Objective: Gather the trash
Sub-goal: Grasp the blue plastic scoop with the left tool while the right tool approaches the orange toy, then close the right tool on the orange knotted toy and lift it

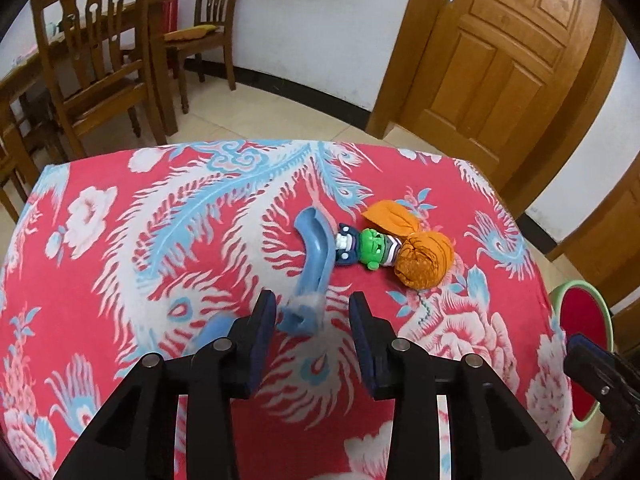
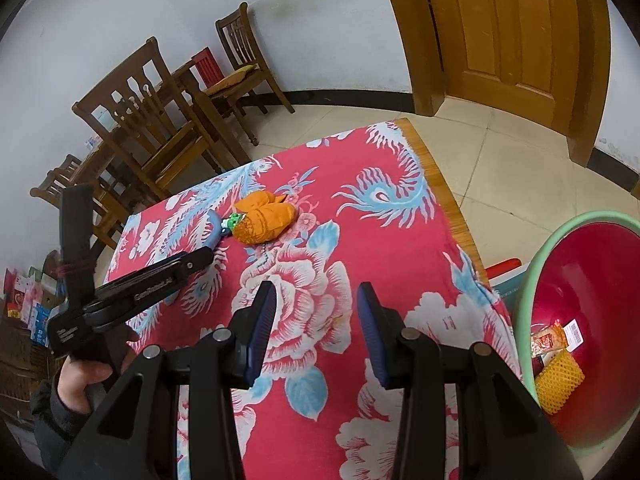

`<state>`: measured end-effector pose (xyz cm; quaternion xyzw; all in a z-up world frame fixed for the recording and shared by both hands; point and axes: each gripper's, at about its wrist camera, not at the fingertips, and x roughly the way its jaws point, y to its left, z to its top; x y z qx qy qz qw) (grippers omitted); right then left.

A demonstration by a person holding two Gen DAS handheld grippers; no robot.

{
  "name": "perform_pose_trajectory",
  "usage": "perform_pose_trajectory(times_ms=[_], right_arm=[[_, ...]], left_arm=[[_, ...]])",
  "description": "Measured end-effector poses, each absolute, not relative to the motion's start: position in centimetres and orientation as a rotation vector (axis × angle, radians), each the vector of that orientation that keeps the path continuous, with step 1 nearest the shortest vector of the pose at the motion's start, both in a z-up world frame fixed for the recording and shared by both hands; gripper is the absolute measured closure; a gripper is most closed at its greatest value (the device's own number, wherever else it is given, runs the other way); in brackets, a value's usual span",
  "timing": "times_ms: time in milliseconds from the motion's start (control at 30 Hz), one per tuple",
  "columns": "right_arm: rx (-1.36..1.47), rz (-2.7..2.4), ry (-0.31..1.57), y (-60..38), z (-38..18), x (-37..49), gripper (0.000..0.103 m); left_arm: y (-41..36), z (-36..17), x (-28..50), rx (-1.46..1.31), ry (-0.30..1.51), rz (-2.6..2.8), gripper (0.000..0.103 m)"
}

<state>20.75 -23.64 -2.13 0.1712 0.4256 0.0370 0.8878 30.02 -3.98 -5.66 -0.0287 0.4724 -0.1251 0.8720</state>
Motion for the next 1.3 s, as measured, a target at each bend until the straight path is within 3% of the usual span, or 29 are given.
perform_pose_trajectory(times_ms=[167,233,267,567,1033,1300], right_arm=[[0.353,0.069,0.893,-24.0,-2.3,21.1,0.060],[0.350,0.068,0.896,-24.0,-2.5,21.4,0.060],[0.348,0.067,0.897,-23.9,-2.5,21.5,0.059],[0.320,0.070,0.913,-22.6,-3.1,23.4,0.055],[0.279,0.116,0.939,-18.9,-4.7,29.1,0.037],[0.242,0.157,0.958,-17.0,-6.0,31.7,0.037]], left_arm=[[-4.4,-6.1,30.4,-0.047,0.967,-0.239,0.066],[-4.4,-6.2,30.4,-0.039,0.960,-0.233,0.082],[-4.4,-6.2,30.4,-0.037,0.958,-0.232,0.083],[-3.1,-5.9,30.2,-0.133,0.936,-0.261,0.083],[-0.6,-4.7,30.9,-0.248,0.927,-0.230,0.083],[-0.1,-4.7,31.1,-0.269,0.930,-0.228,0.083]])
